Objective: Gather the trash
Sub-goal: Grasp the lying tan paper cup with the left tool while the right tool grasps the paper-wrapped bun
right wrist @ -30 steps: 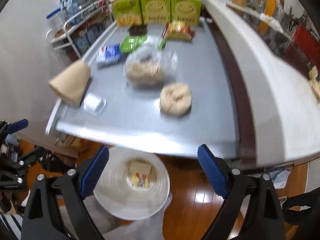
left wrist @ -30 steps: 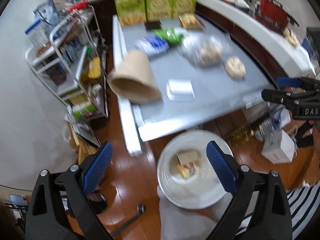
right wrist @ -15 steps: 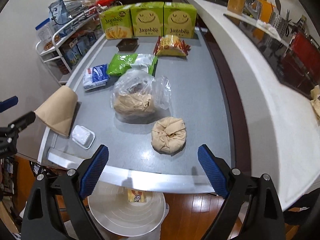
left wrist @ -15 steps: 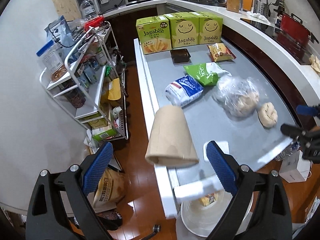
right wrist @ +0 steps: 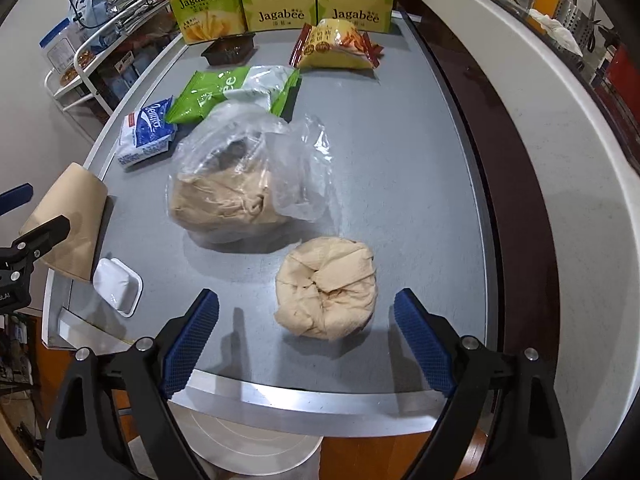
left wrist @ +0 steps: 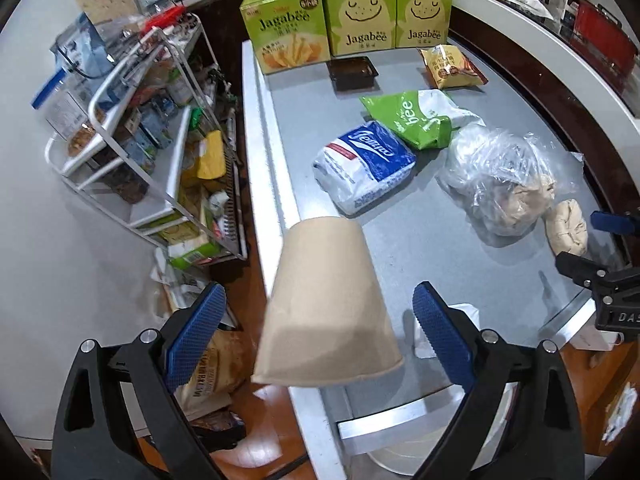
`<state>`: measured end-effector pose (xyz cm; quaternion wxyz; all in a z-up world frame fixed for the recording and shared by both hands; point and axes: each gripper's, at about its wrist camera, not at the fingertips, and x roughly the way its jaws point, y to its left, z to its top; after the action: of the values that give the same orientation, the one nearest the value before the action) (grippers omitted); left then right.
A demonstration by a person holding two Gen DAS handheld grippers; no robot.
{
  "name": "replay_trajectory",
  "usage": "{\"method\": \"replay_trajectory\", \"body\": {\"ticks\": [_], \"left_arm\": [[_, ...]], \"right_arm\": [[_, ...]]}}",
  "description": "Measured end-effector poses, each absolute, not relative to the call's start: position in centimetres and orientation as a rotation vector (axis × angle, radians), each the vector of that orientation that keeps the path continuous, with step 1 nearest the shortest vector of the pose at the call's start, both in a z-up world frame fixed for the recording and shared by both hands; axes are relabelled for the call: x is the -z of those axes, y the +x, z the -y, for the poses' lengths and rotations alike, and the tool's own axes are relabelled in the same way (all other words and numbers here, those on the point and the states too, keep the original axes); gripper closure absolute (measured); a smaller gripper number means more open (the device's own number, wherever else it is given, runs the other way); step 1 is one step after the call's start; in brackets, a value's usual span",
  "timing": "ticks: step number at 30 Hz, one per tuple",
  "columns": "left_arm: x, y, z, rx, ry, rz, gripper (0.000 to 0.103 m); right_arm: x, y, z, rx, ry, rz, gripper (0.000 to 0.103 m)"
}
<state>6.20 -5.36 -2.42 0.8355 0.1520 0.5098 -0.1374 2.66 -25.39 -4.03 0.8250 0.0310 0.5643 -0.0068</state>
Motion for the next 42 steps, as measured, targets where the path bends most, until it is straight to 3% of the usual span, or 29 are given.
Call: {"method": "replay_trajectory", "body": {"ticks": [8, 13, 25, 28, 31, 33, 34, 42], "left_arm": [[3.3, 6.9, 5.9, 0.312, 0.322, -1.097, 0.008], [4.3, 7.0, 6.3, 0.341, 0.32, -1.139, 0.035], [4.5, 7.5, 7.5, 0.407, 0.288, -1.141, 0.035], [5.0, 7.8, 7.5, 0.41, 0.272, -1.172, 0.029], [5.3, 7.9, 7.5, 0.402, 0.276, -1.168, 0.022], [5.4, 8.0, 7.5, 0.411, 0.266, -1.168, 0.022], [5.5, 8.1, 7.5, 0.413, 0.263, -1.166, 0.022], [5.6, 7.6, 7.2, 0.429, 0.264, -1.149, 0.026]], "right_arm": [[4.9, 3.3, 25.5, -0.013, 0.054, -1.226, 0.023], [5.3, 3.6, 25.8, -0.02, 0.054, -1.233, 0.024], [5.5, 3.8, 25.8, -0.034, 0.053, -1.236, 0.029], [5.6, 3.7, 25.5, -0.034, 0.019, -1.235, 0.03], [5.6, 3.4, 25.2, -0.032, -0.015, -1.23, 0.036], [5.5, 3.3, 25.0, -0.029, -0.034, -1.219, 0.051], [5.4, 3.2, 24.9, -0.038, -0.038, -1.21, 0.053], [5.3, 3.2, 25.1, -0.046, -0.011, -1.205, 0.053]]}}
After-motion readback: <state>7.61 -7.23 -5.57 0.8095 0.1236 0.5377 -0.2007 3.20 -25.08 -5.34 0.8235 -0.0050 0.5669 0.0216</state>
